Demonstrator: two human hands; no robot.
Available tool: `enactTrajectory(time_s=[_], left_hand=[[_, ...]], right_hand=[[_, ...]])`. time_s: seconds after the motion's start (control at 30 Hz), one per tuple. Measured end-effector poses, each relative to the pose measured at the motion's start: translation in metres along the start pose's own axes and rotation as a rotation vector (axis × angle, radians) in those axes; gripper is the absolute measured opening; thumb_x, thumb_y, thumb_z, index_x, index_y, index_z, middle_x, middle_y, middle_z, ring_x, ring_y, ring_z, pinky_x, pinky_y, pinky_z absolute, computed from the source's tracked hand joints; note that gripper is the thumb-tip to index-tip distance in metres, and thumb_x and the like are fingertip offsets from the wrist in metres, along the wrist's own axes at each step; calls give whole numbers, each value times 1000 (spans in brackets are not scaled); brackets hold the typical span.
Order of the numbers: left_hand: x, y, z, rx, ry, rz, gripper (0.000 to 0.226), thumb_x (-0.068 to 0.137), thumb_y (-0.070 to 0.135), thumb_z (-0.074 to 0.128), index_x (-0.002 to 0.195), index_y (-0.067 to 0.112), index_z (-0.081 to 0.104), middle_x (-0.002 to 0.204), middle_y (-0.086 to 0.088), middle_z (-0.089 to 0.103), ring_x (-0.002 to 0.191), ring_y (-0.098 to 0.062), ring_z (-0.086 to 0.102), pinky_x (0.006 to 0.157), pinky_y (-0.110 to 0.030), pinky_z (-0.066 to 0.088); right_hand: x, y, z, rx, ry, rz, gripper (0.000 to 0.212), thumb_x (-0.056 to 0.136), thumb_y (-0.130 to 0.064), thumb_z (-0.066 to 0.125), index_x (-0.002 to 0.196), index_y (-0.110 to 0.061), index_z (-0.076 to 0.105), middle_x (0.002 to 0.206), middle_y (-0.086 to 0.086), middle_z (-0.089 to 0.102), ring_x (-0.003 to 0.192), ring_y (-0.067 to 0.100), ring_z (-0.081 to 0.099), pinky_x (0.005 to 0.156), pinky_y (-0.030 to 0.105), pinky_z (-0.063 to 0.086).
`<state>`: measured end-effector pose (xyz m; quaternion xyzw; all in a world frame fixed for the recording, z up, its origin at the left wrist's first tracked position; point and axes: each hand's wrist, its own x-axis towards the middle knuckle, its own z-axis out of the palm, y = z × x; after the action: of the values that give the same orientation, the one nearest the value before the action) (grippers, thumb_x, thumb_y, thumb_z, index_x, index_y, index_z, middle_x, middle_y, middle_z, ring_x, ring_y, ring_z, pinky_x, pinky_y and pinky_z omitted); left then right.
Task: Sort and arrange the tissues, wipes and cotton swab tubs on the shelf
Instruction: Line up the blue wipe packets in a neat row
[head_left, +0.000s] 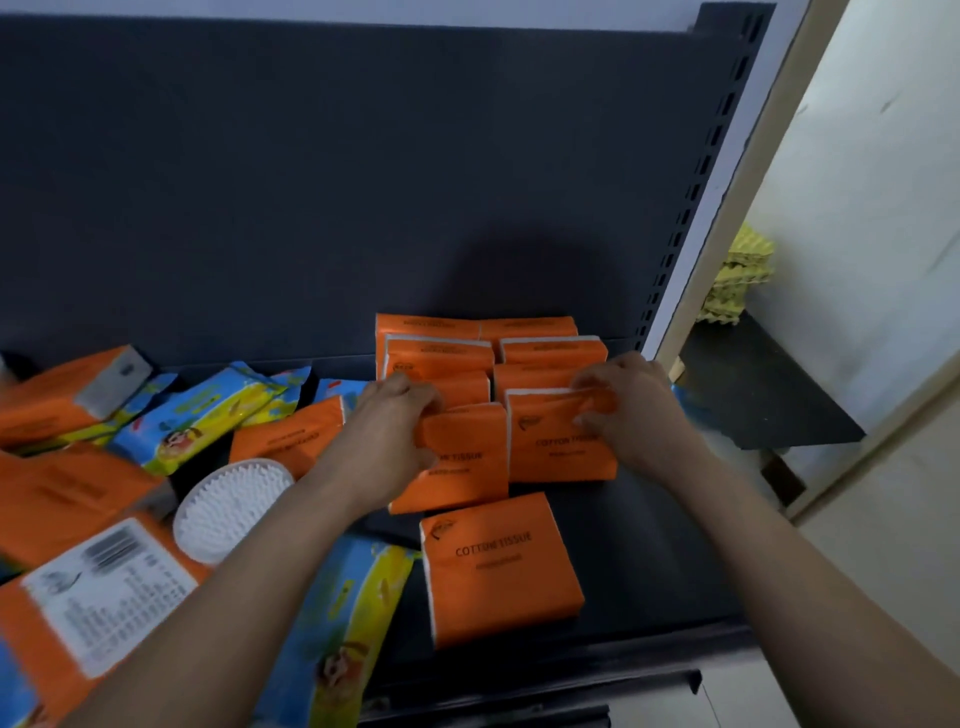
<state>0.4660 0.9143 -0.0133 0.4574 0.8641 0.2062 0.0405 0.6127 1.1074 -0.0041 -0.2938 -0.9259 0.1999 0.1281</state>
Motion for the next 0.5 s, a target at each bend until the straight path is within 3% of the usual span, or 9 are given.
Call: enactTrajectory(time_s=[0.1, 0.2, 0.33, 0.5], left_hand=[[3, 0, 1, 17, 46, 30, 43, 76, 17, 71, 115, 18, 52, 110, 4, 42, 101, -11, 33, 89, -24, 36], [3, 2, 9, 104, 100, 70, 39, 80, 15, 65, 114, 17, 47, 117, -1, 40, 108, -19, 33, 92, -34, 37], [4, 0, 8, 139, 82, 102, 44, 80, 20, 66, 117, 17, 44, 121, -4, 38, 113, -23, 34, 89, -36, 36], [-5, -8, 1, 73, 68, 165, 52, 80, 27, 68, 125, 21, 44, 124, 0, 39, 116, -19, 32, 97, -32, 31]], right_hand=[[-3, -4, 1, -20, 26, 21, 41, 84, -15, 63, 124, -23, 56, 124, 3, 45, 122, 21, 34, 96, 27, 31], [-9, -6, 1, -59, 57, 25, 40, 86, -14, 61, 125, -20, 56, 125, 3, 48, 120, 20, 37, 93, 23, 30], [-19, -13, 5, -115, 126, 22, 40, 86, -10, 59, 125, -15, 56, 124, 6, 51, 119, 23, 40, 95, 27, 33], [-31, -28, 8, -128, 201, 22, 37, 87, -8, 56, 124, -14, 57, 123, 7, 54, 118, 23, 43, 96, 29, 34]])
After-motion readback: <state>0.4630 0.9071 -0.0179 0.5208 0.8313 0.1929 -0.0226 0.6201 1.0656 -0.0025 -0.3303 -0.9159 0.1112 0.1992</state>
